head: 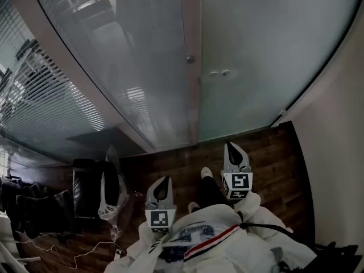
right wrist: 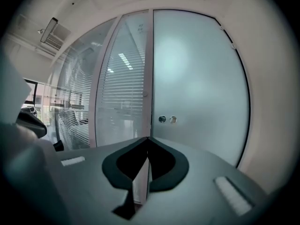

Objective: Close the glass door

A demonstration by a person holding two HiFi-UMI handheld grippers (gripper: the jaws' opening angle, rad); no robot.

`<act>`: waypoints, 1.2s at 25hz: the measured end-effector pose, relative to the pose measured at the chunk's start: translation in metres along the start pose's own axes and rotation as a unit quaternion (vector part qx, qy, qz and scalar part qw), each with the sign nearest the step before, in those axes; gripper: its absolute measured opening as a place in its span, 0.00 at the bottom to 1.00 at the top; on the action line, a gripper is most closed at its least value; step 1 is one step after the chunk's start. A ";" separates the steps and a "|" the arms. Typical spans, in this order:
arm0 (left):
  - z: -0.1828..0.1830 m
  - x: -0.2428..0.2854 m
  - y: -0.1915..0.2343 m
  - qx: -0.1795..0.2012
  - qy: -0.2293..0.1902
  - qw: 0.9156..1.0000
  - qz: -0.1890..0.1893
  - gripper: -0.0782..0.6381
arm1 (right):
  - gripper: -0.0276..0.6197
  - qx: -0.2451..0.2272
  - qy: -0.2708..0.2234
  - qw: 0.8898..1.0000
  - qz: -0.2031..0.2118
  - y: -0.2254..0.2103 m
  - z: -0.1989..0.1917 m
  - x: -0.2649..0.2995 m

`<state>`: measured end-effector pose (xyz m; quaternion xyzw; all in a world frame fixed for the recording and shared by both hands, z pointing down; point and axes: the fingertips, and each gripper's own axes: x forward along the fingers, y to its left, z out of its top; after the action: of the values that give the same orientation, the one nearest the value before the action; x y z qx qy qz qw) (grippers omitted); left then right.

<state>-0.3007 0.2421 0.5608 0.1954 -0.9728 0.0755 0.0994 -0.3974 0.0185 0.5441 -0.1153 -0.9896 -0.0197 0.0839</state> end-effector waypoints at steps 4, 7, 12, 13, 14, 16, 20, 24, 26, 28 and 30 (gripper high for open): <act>0.009 0.000 -0.015 -0.002 -0.019 1.000 -0.019 0.11 | 0.05 0.002 0.005 0.999 0.046 0.013 0.004 -0.035; 0.014 0.000 -0.029 -0.007 -0.023 0.999 -0.027 0.11 | 0.05 0.008 -0.001 0.998 0.067 0.017 0.007 -0.059; 0.006 -0.009 -0.067 -0.019 -0.009 0.999 -0.028 0.11 | 0.05 0.007 0.012 0.996 0.088 0.011 -0.013 -0.098; 0.006 -0.011 -0.076 -0.018 -0.008 0.999 -0.028 0.11 | 0.05 0.008 0.017 0.996 0.092 0.008 -0.018 -0.105; 0.007 -0.013 -0.084 -0.014 -0.009 0.999 -0.027 0.11 | 0.05 0.011 0.020 0.995 0.098 0.006 -0.022 -0.112; 0.011 -0.021 -0.098 -0.009 -0.013 1.000 -0.020 0.11 | 0.05 0.017 0.025 0.992 0.119 0.006 -0.027 -0.127; 0.010 -0.043 -0.130 -0.012 0.001 1.000 0.002 0.11 | 0.05 0.030 0.028 0.987 0.153 0.003 -0.039 -0.169; 0.016 -0.057 -0.167 0.012 -0.006 1.000 0.019 0.11 | 0.05 0.037 0.031 0.987 0.154 -0.024 -0.051 -0.206; 0.019 -0.065 -0.181 0.021 -0.004 0.999 0.025 0.11 | 0.05 0.050 0.029 0.987 0.149 -0.038 -0.055 -0.221; 0.026 -0.071 -0.194 0.027 -0.001 0.999 0.023 0.11 | 0.05 0.067 0.020 0.986 0.150 -0.050 -0.052 -0.233; 0.037 -0.075 -0.206 0.034 0.000 0.999 0.016 0.11 | 0.05 0.074 0.007 0.986 0.152 -0.059 -0.046 -0.243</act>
<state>-0.1580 0.0744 0.5306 0.1827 -0.9727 0.1102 0.0917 -0.1704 -0.0958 0.5473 -0.2580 -0.9586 0.0653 0.1010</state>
